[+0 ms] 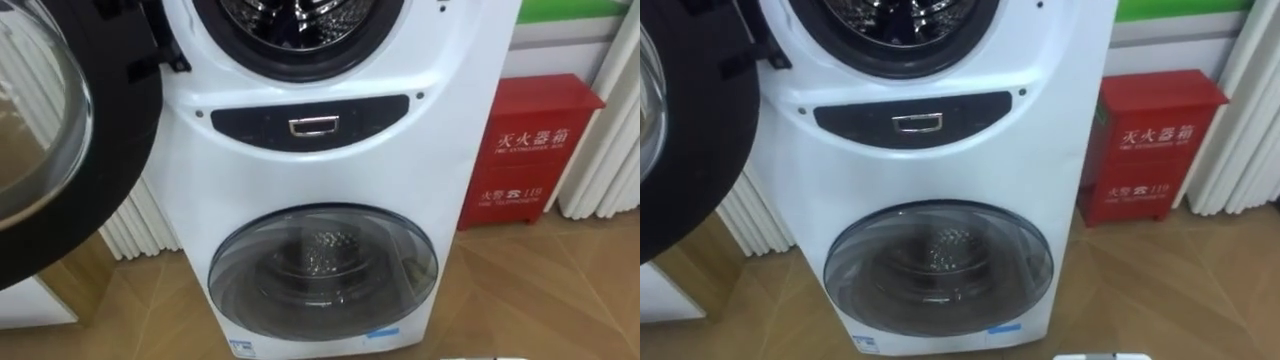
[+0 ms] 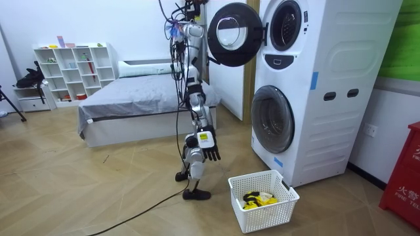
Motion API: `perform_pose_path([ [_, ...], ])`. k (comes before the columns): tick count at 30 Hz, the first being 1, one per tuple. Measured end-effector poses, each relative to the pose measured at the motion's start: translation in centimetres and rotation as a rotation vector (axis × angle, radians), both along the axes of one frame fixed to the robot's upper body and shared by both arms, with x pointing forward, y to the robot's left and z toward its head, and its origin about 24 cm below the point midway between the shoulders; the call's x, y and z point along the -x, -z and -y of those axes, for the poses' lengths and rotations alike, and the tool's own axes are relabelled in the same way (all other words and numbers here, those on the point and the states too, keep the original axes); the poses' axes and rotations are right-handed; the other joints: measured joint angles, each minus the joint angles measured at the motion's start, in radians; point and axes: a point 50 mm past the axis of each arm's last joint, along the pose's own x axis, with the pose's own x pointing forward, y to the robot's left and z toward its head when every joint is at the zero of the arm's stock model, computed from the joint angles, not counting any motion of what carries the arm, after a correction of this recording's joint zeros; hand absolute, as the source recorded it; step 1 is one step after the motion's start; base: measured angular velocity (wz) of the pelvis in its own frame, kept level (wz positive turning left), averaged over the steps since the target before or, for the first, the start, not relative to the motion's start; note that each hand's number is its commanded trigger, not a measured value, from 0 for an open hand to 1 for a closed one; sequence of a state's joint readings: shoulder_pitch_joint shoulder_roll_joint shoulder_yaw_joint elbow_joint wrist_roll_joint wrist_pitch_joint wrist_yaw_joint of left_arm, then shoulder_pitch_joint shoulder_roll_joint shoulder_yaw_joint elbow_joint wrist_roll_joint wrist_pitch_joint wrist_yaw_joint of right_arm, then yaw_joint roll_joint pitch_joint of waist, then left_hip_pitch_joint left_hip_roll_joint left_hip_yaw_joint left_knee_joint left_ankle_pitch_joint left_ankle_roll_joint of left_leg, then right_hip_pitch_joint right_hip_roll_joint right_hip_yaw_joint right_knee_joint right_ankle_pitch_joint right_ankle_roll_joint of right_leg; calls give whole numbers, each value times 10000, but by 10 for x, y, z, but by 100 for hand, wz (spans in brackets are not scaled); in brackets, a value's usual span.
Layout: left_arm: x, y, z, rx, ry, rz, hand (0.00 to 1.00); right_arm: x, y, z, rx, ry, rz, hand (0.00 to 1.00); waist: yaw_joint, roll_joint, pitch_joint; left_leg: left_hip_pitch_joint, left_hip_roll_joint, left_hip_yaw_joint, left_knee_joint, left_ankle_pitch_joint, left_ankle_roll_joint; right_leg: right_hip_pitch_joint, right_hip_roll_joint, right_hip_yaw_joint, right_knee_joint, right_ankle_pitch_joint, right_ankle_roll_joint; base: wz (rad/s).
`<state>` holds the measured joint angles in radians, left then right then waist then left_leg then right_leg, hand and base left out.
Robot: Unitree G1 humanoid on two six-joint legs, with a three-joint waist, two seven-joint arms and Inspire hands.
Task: Pick clothes from washing machine
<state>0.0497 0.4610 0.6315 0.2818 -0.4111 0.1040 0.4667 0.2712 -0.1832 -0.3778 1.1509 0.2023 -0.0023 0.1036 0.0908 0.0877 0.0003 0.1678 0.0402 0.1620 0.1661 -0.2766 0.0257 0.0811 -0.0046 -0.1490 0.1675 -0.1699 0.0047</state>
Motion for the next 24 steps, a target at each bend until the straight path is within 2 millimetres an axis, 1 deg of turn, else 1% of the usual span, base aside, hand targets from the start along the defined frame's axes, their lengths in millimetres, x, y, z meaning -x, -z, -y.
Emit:
perform_pose_path([
  [2,-1,-6,-2,-426,41,-418,0,2,-1,3,184,25,-68,0,20,-9,-2,13,-1,-49,0,0,0,1,5,20,-11,1,-1,3],
  [4,-2,-12,-5,-734,30,-735,0,4,-2,5,250,72,-75,0,28,-41,-21,41,7,-153,-1,0,0,31,28,48,-87,22,-35,4],
  [6,-1,-18,-9,-1094,-71,-1025,0,6,-3,7,310,133,-38,0,15,-63,-33,24,28,-322,4,0,0,80,58,77,-197,85,-74,5],
  [8,-3,-20,-9,-1236,-157,-1140,0,7,-4,7,309,121,-109,0,-63,-59,-31,20,16,-309,32,0,0,108,46,165,-210,107,-94,12],
  [10,-4,-21,-9,-1387,-208,-1300,0,8,-3,6,258,-23,-214,0,-140,-99,-1,-18,-1,-277,202,0,0,241,-51,386,-285,117,-102,21],
  [11,-4,-20,-8,-1469,-209,-1418,0,9,-3,6,246,-71,-225,0,-221,-126,36,-63,-39,-273,444,0,-1,377,-110,574,-366,137,-87,26],
  [12,-4,-21,-9,-1571,-239,-1542,0,9,-3,6,248,-75,-232,0,-293,-108,47,-22,-24,-285,523,0,-2,472,-104,603,-336,162,-84,25],
  [13,-4,-22,-10,-1652,-252,-1582,0,9,-3,6,242,-90,-236,0,-312,-105,49,9,-14,-288,501,0,-2,490,-88,559,-307,162,-83,21],
  [14,-4,-26,-11,-1790,-268,-1557,0,8,-3,6,242,-128,-236,0,-312,-107,50,34,-2,-286,440,0,-3,486,-45,427,-280,162,-83,22],
  [16,-8,-30,-11,-1898,-224,-1501,0,9,-4,9,334,-431,-380,0,-341,-112,54,21,-22,-281,426,1,-4,517,-100,348,-282,164,-85,28],
  [17,-12,-34,-9,-1897,-155,-1421,0,10,-5,10,343,-648,-485,0,-367,-217,153,-68,-121,-215,762,2,-5,674,-239,423,-339,168,-84,46],
  [18,-17,-37,-5,-2031,58,-1359,0,10,-4,9,289,-784,-513,0,-418,-454,321,-506,-224,-44,1812,11,-24,919,-526,755,-461,173,-73,54],
  [19,-21,-39,-1,-2148,286,-1316,0,10,-4,9,240,-781,-500,0,-402,-630,409,-937,-333,-19,2666,86,-161,1000,-738,1135,-530,167,-46,70],
  [20,-32,-44,11,-2390,905,-1140,0,10,-4,7,144,-807,-453,0,-310,-866,451,-1783,-517,-412,2402,-241,-409,930,-1066,1756,-522,137,5,115],
  [21,-47,-58,26,-2875,1648,-640,0,13,-4,8,37,-655,-507,0,-417,-856,414,-2391,-287,-564,1420,337,4,382,-1047,1739,-178,-102,325,113],
  [22,-49,-64,32,-3181,1876,-445,0,12,-3,7,-82,-623,-598,0,-372,-855,420,-2531,-249,-32,1372,472,177,163,-1095,1774,8,-193,474,90],
  [23,-51,-71,41,-3647,2092,-272,0,11,-2,5,-248,-659,-602,0,-224,-803,446,-2601,-185,608,1472,534,247,-53,-1145,1446,191,-189,612,24],
  [24,-53,-72,46,-4010,2212,-444,0,11,-1,3,-370,-773,-551,0,-211,-800,445,-2480,-149,1030,1569,536,250,-236,-1141,1274,122,-36,609,19],
])
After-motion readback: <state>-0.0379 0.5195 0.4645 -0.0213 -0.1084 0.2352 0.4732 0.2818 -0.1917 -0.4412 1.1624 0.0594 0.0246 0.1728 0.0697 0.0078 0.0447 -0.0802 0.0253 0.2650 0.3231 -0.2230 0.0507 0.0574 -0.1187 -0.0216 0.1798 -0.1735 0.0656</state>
